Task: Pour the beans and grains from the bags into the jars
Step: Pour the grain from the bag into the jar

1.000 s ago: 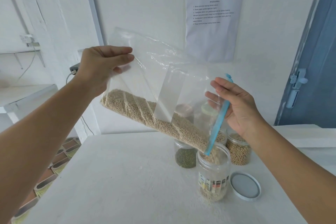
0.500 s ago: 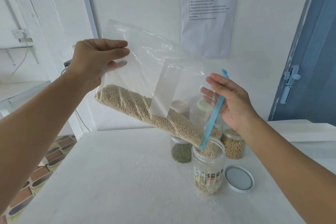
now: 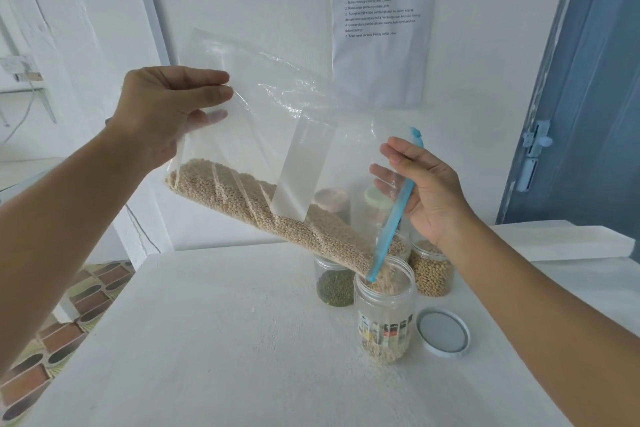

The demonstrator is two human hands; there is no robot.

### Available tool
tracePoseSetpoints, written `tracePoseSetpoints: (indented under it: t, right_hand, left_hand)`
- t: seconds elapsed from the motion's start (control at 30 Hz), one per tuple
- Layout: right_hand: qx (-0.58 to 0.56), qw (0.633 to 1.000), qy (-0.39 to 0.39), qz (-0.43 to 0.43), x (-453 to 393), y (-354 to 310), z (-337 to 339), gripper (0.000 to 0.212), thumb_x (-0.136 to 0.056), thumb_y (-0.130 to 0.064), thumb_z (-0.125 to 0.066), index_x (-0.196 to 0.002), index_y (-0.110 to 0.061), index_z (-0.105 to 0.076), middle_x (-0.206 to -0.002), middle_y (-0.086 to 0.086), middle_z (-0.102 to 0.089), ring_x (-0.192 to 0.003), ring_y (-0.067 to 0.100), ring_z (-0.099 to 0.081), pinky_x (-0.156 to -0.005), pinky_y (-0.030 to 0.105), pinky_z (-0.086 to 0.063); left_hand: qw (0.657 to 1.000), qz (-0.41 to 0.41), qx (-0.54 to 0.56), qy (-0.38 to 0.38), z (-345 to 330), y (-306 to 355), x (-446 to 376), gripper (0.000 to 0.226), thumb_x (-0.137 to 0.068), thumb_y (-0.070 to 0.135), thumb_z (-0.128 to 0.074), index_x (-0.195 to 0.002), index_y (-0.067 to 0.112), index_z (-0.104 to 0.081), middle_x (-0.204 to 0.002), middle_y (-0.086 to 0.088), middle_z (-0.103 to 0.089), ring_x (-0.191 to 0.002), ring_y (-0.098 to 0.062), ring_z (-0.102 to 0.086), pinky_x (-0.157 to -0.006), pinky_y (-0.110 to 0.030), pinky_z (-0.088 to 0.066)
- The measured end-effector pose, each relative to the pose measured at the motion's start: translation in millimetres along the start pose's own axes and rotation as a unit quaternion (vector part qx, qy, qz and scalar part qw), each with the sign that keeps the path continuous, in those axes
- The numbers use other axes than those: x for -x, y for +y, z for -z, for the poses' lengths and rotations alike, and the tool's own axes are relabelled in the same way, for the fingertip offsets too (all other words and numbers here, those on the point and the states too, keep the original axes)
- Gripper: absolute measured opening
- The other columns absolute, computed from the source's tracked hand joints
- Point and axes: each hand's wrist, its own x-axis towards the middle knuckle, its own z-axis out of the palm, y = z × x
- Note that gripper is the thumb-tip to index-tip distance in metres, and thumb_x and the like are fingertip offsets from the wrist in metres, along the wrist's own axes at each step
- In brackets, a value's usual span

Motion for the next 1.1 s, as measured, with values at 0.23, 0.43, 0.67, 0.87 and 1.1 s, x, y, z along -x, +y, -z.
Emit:
tracePoseSetpoints:
  t: [0.23,0.43,0.67,0.87,1.1]
  right_hand:
    - [0.003,1.0,0.002,0.0,0.3,-1.1,-2.1,0.023,-0.093,0.002,-0.068,-0.106,-0.013,-0.078,-0.109,0.004,-0.078,-0.097,0.032,-0.077,-0.09,0.04,-0.063]
    - [0.001,1.0,0.005,-0.002,0.8,1.1,0.5,0.023,-0.094,0.003,-0.067,-0.106,-0.014,-0.078,-0.11,0.004,-0.078,-0.098,0.033,-0.077,-0.088,0.039,-0.063]
    - [-0.002,1.0,0.007,0.0,1.6,2.5,2.2,0.023,-0.092,0.002,-0.069,-0.104,-0.015,-0.079,-0.109,0.003,-0.078,-0.097,0.032,-0.077,-0.083,0.036,-0.064]
    - [-0.003,1.0,0.014,-0.003,2.1,3.3,4.1,0.022,-0.093,0.001,-0.069,-0.106,-0.014,-0.078,-0.11,0.004,-0.078,-0.098,0.032,-0.077,-0.079,0.035,-0.063]
    - [-0.006,1.0,0.018,-0.003,3.3,4.3,3.2,0.022,-0.093,0.001,-0.069,-0.105,-0.014,-0.079,-0.11,0.004,-0.078,-0.097,0.032,-0.077,-0.078,0.034,-0.063]
  left_hand:
    - [1.0,-0.001,0.002,0.003,0.2,0.5,1.2,0.016,-0.076,0.001,-0.085,-0.088,0.011,-0.083,-0.082,-0.004,-0.078,-0.085,-0.016,-0.072,-0.09,-0.04,-0.063]
    - [1.0,-0.005,-0.003,0.0,-1.6,-0.9,-0.7,0.016,-0.078,-0.001,-0.084,-0.09,0.01,-0.082,-0.081,-0.003,-0.078,-0.086,-0.016,-0.074,-0.089,-0.04,-0.063]
    - [1.0,-0.002,0.003,-0.003,-2.6,-2.3,-4.0,0.016,-0.077,-0.001,-0.085,-0.088,0.01,-0.082,-0.086,-0.004,-0.079,-0.093,-0.02,-0.074,-0.089,-0.04,-0.063]
    - [1.0,0.002,0.002,-0.008,-4.4,-3.5,-3.0,0.015,-0.077,-0.001,-0.084,-0.086,0.012,-0.083,-0.085,-0.004,-0.079,-0.084,-0.016,-0.074,-0.089,-0.039,-0.063]
    - [1.0,0.003,0.001,-0.003,-4.9,-2.6,-2.4,0.017,-0.078,-0.002,-0.084,-0.091,0.008,-0.081,-0.084,-0.003,-0.079,-0.08,-0.014,-0.073,-0.089,-0.039,-0.063]
